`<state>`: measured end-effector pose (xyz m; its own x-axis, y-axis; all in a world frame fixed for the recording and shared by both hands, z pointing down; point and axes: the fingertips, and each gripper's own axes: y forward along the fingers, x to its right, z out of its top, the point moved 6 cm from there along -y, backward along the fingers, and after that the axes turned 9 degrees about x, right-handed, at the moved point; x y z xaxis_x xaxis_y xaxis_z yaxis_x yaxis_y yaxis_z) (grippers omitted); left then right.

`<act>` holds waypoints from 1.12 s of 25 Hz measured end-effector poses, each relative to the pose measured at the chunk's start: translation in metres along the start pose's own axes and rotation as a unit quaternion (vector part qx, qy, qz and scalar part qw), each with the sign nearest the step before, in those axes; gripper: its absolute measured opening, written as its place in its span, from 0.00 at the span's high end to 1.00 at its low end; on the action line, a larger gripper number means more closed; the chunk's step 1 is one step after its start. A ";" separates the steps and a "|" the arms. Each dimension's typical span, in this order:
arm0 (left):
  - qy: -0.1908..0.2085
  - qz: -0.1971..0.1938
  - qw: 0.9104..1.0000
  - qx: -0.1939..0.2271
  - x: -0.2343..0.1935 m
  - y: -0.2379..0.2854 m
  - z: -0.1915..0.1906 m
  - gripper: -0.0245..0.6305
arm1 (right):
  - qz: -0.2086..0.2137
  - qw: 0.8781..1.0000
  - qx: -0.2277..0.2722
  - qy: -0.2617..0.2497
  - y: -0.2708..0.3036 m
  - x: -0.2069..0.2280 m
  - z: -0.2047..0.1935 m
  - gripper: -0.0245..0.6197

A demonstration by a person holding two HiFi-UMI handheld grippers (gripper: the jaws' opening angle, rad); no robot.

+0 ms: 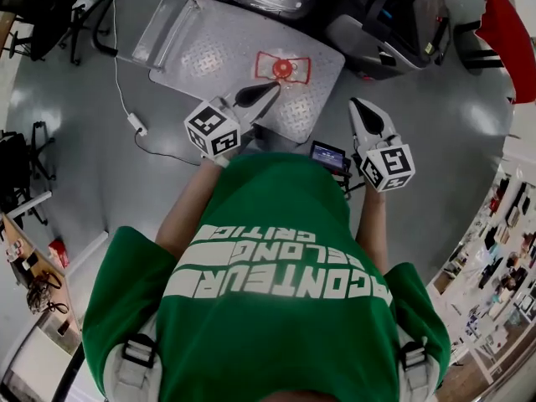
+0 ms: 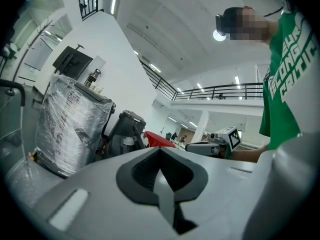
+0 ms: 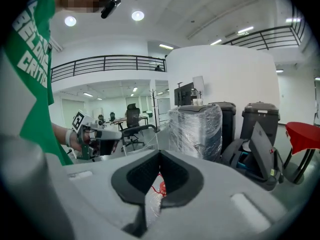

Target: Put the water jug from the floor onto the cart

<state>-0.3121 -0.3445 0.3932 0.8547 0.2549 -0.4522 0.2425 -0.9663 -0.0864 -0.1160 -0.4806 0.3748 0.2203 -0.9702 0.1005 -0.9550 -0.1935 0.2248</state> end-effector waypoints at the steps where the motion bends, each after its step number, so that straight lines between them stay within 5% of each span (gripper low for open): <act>1: 0.003 0.006 1.000 0.000 0.007 0.005 -0.004 0.94 | 0.007 1.000 0.002 0.002 -0.004 0.006 -0.001 0.97; 8: 0.010 0.054 0.998 0.006 0.049 0.022 -0.017 0.94 | 0.061 0.998 0.011 0.029 -0.026 0.020 -0.003 0.97; 13: 0.028 0.071 0.997 0.010 0.068 0.042 -0.021 0.94 | 0.086 0.992 0.029 0.093 -0.040 0.039 -0.012 0.97; 28: 0.039 0.120 0.992 0.027 0.080 0.055 -0.023 0.94 | 0.129 0.989 0.010 0.076 -0.042 0.067 -0.022 0.97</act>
<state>-0.2196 -0.3764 0.3723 0.9184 0.0174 -0.3953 0.0044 -0.9994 -0.0339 -0.0565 -0.5344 0.3938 -0.0062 -0.9548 0.2973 -0.9866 0.0543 0.1540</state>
